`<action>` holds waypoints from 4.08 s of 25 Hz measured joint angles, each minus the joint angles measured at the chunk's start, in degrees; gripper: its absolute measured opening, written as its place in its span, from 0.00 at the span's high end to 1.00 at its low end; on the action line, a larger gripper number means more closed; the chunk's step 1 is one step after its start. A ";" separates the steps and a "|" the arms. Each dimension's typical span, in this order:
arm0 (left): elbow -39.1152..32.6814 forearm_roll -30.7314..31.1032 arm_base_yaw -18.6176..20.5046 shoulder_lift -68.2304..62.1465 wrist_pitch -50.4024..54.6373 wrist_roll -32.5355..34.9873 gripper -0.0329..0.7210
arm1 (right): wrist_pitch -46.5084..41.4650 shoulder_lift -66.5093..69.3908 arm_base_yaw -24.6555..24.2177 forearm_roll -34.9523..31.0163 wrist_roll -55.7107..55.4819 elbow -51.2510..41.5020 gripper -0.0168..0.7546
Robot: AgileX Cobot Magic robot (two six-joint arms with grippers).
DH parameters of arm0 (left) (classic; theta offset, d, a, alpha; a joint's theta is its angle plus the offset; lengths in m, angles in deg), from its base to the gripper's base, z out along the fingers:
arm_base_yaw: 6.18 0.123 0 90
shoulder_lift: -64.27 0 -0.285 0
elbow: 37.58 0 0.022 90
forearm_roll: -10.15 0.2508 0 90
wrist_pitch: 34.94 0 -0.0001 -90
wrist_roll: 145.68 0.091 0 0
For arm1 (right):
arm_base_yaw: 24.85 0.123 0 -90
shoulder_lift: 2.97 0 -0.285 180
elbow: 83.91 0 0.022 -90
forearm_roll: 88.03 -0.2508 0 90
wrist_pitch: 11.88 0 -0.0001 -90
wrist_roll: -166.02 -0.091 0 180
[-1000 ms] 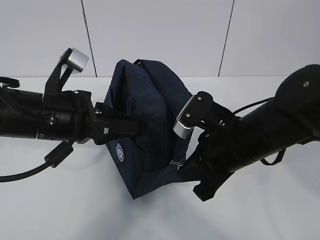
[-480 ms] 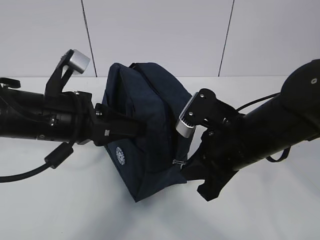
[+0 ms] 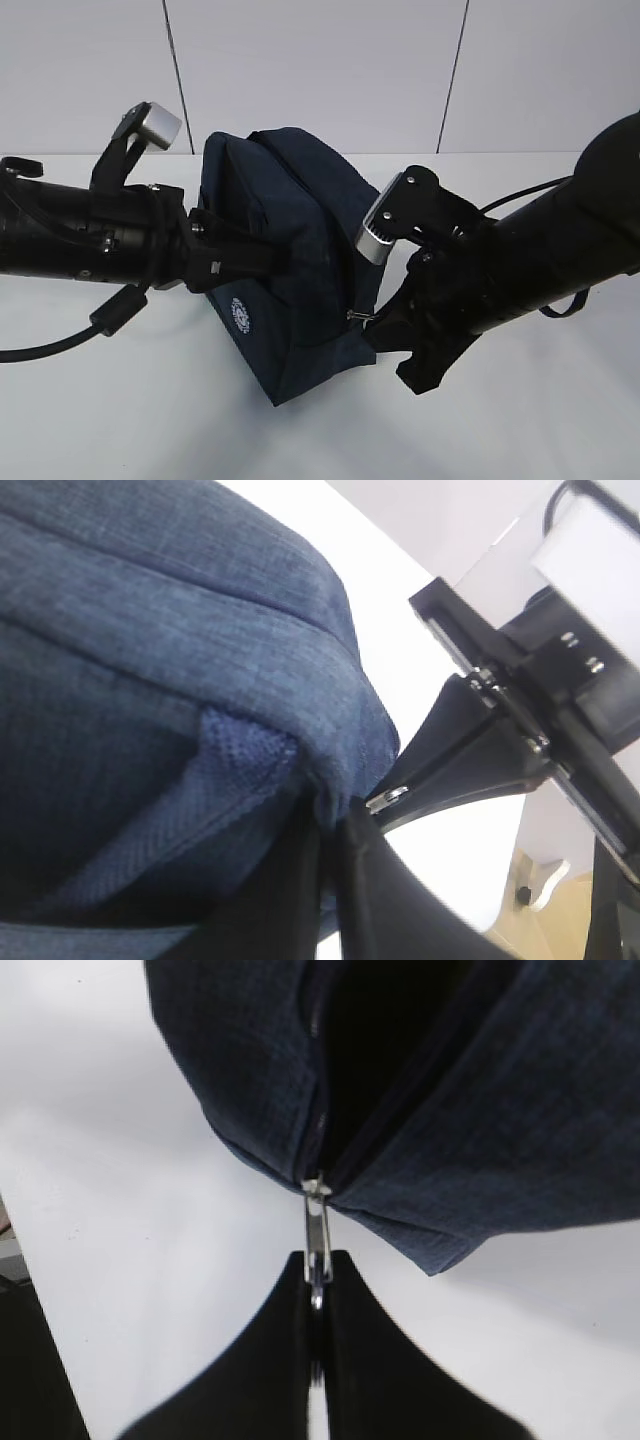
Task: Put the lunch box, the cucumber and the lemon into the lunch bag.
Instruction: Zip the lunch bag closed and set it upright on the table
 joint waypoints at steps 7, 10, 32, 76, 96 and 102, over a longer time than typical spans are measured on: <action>0.00 0.00 -0.11 0.00 -0.73 0.00 0.96 | 0.00 -0.50 0.00 -1.10 -1.99 0.00 0.97; 0.00 0.13 -0.11 0.00 -0.95 0.00 0.96 | 0.00 -1.75 0.00 -1.32 -2.23 0.35 0.97; 0.00 0.53 -0.11 0.00 -1.44 0.00 0.96 | -0.36 -4.10 0.00 -5.43 -5.29 5.17 0.97; 0.00 0.75 -0.11 0.00 1.83 0.00 0.96 | 2.89 2.53 0.00 -16.33 -6.50 18.75 0.97; 0.00 4.30 -0.11 0.00 1.83 -0.03 0.96 | 2.35 18.41 0.00 -16.62 -6.50 36.94 0.97; -2.55 4.11 -0.11 0.00 2.19 -0.03 0.96 | 1.81 22.72 0.00 -16.64 -6.50 42.19 0.97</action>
